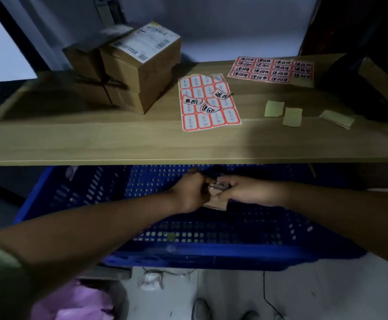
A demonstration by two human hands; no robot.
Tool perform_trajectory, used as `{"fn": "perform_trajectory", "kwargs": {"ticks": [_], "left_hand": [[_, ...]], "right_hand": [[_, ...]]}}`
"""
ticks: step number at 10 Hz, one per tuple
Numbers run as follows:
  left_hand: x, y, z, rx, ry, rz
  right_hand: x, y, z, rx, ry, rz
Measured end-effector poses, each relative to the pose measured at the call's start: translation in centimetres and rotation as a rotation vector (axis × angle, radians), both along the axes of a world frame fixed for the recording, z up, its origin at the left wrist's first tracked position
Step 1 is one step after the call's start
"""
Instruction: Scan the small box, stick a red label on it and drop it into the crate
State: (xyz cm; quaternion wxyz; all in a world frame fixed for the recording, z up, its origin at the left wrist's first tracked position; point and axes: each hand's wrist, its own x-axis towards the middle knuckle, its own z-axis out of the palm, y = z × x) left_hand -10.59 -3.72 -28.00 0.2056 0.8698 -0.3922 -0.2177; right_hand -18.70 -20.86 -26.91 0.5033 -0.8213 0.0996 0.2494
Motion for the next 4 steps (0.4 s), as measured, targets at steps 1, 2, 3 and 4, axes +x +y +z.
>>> {"fn": "perform_trajectory", "kwargs": {"ticks": [1,2,3,4], "left_hand": [[1.9,-0.7,-3.0,0.095,-0.005,-0.062],[2.5,-1.5,-5.1,-0.04,0.076,0.035],[2.3,-2.3,-7.3,-0.225,0.548,0.212],[1.6,-1.6,-6.7,-0.063,0.549,0.073]], "right_hand": [[1.4,0.6,-2.8,0.052,0.035,0.011],[2.2,0.5,-5.7,0.094,0.1,-0.01],[2.8,-0.2,-7.3,0.058,0.162,0.027],[2.4,0.1,-6.4,-0.059,0.232,0.079]]}}
